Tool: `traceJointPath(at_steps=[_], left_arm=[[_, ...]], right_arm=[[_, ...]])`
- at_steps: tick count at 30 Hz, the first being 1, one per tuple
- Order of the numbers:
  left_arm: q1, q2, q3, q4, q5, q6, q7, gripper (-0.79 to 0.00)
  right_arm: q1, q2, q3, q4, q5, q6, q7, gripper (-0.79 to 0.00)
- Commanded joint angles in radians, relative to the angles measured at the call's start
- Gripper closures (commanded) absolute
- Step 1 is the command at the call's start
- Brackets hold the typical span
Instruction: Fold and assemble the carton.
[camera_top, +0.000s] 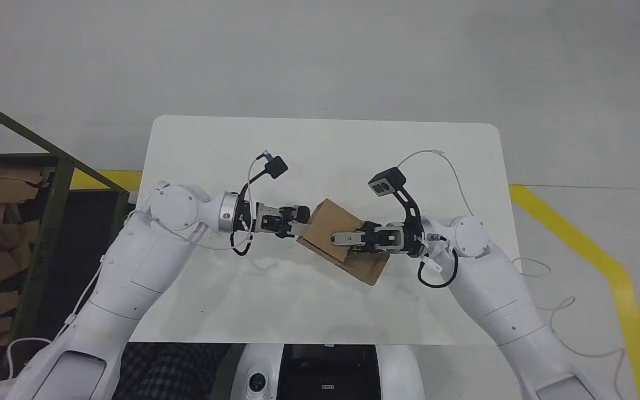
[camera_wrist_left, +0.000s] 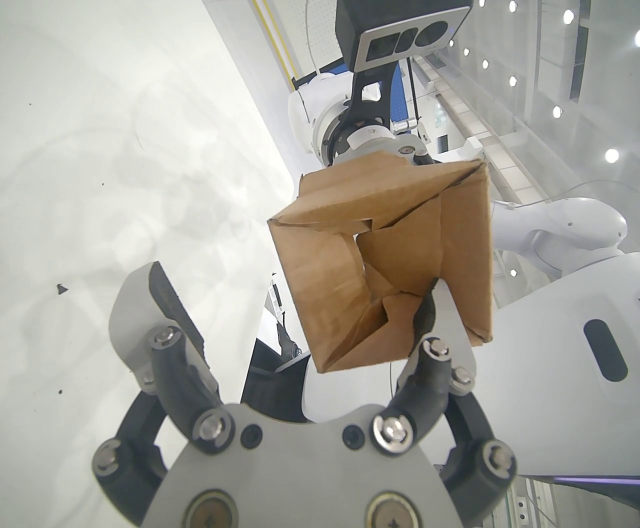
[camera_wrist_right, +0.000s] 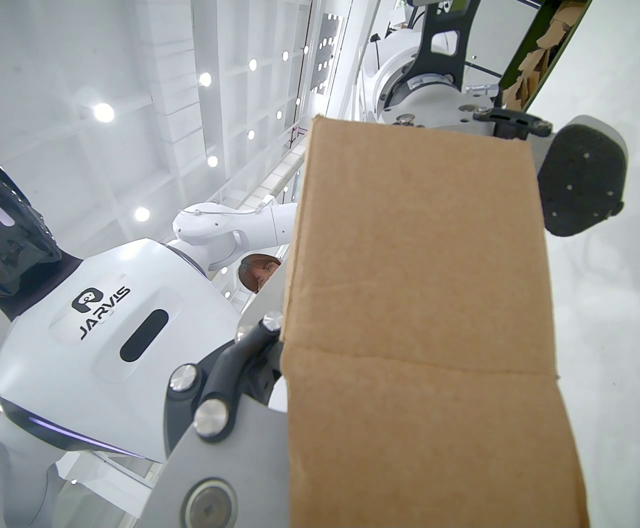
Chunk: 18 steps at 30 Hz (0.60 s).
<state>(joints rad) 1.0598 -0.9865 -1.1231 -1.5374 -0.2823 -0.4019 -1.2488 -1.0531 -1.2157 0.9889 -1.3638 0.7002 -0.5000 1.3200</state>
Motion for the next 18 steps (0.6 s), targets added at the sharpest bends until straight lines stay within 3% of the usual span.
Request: traceJointPath(at_steps=[1, 18], left_arm=[[-0.002, 0.001, -0.004, 0.005, 0.003, 0.002, 0.006, -0.785], [0.025, 0.020, -0.092, 0.047, -0.001, -0.016, 0.069, -0.785]], right_arm=[[-0.001, 0.000, 0.001, -0.001, 0.001, -0.001, -0.001, 0.000], [0.017, 0.024, 0.023, -0.054, -0.043, 0.089, 0.089, 0.000]])
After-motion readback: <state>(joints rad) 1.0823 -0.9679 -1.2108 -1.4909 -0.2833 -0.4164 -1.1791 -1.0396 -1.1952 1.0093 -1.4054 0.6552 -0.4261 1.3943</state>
